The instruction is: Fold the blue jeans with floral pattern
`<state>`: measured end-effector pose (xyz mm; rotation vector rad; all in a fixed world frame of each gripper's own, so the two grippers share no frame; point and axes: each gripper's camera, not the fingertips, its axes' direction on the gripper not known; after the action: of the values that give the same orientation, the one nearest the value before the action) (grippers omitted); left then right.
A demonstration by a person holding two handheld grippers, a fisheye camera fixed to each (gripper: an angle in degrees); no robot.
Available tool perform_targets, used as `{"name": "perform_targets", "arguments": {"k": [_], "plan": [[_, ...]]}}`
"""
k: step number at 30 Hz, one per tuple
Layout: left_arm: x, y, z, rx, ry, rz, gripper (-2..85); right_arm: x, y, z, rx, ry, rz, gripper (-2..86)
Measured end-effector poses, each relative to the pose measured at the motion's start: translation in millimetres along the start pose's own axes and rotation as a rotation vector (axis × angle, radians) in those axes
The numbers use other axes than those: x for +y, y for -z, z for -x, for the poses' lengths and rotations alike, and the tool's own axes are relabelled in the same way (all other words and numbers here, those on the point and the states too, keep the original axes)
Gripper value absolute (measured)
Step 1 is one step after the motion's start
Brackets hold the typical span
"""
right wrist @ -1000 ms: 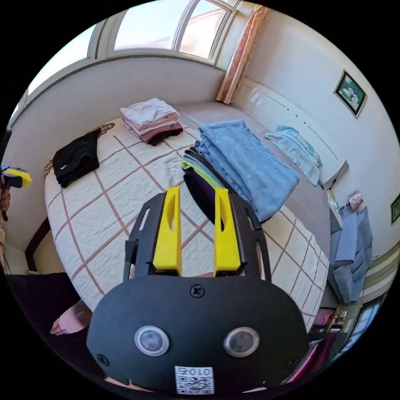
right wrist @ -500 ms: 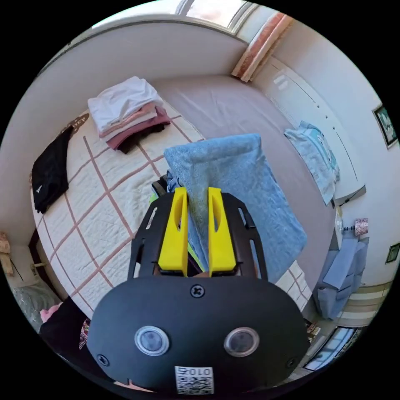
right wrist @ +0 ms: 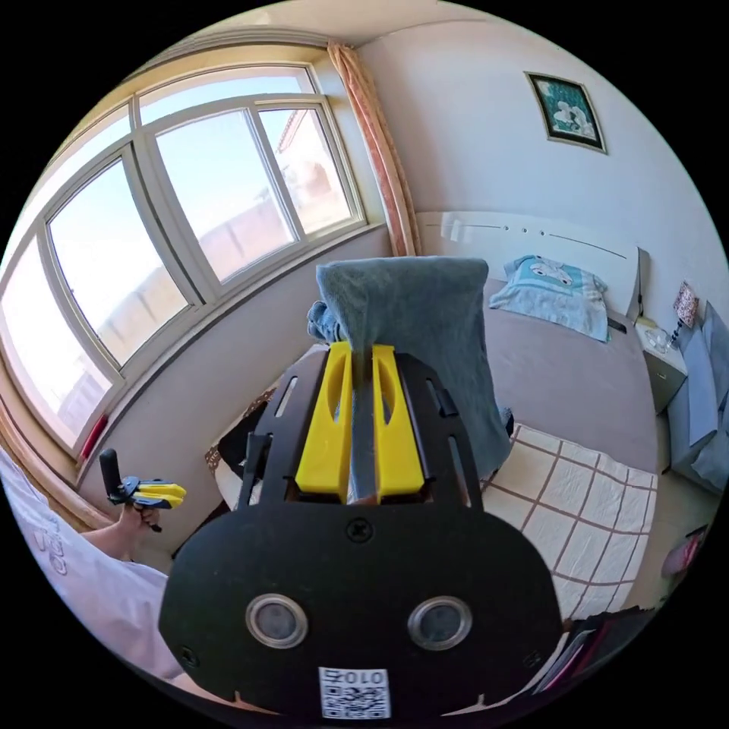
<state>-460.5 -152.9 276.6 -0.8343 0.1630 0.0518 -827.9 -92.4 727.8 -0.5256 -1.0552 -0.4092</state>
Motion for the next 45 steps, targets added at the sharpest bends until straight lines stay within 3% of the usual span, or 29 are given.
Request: {"name": "perform_targets", "arguments": {"k": [8,11,12,14,17,20,25,31,33,36,40,42,45], "plan": [[-138.1,19.0,-56.3,-0.105,-0.497,0.044,17.4,68.1,104.6,58.0,-0.148,-0.001,-0.027,5.4],[-163.3,-5.4,-79.3,0.061,-0.635,0.167,15.5,84.9,112.9,74.6,-0.213,0.011,0.011,5.4],[-166.4,-21.1,-91.7,0.175,-0.675,0.263,12.4,88.7,115.3,81.9,-0.222,0.026,0.02,5.4],[-161.6,-38.9,-110.4,0.229,-0.719,0.353,6.2,92.5,119.8,91.7,-0.217,0.058,0.033,5.5],[-153.0,-39.2,-128.1,0.024,-0.754,0.274,1.8,100.5,131.1,95.8,-0.178,0.095,0.05,5.6],[-166.7,-35.2,-127.6,0.037,-0.687,0.276,0.5,116.1,143.5,78.9,-0.203,0.059,0.026,5.7],[-190.0,-26.8,-160.9,-0.055,-0.878,0.352,0.1,133.0,165.2,40.3,-0.237,-0.005,-0.027,5.7],[-266.0,18.7,-202.5,-0.173,-0.825,0.28,-0.1,159.1,184.2,-33.0,-0.371,-0.128,-0.115,5.8],[-282.4,21.5,-233.2,-0.331,-0.879,0.307,-0.1,173.5,187.4,-52.9,-0.4,-0.188,-0.14,6.1],[-300.5,29.0,-244.0,-0.405,-0.861,0.285,-0.2,200.4,197.3,-75.0,-0.175,-0.262,-0.101,11.8],[-324.4,54.2,-228.9,-0.307,-0.713,0.196,-0.2,215.5,215.4,-59.0,0.059,-0.053,-0.044,15.7],[-336.1,62.4,-217.7,-0.186,-0.624,0.139,-0.2,214.2,222.4,-50.1,0.032,-0.001,-0.096,16.8],[-340.2,32.5,-221.6,-0.059,-0.582,0.189,-0.1,196.3,231.5,-28.6,-0.139,0.085,-0.191,20.8]]}}
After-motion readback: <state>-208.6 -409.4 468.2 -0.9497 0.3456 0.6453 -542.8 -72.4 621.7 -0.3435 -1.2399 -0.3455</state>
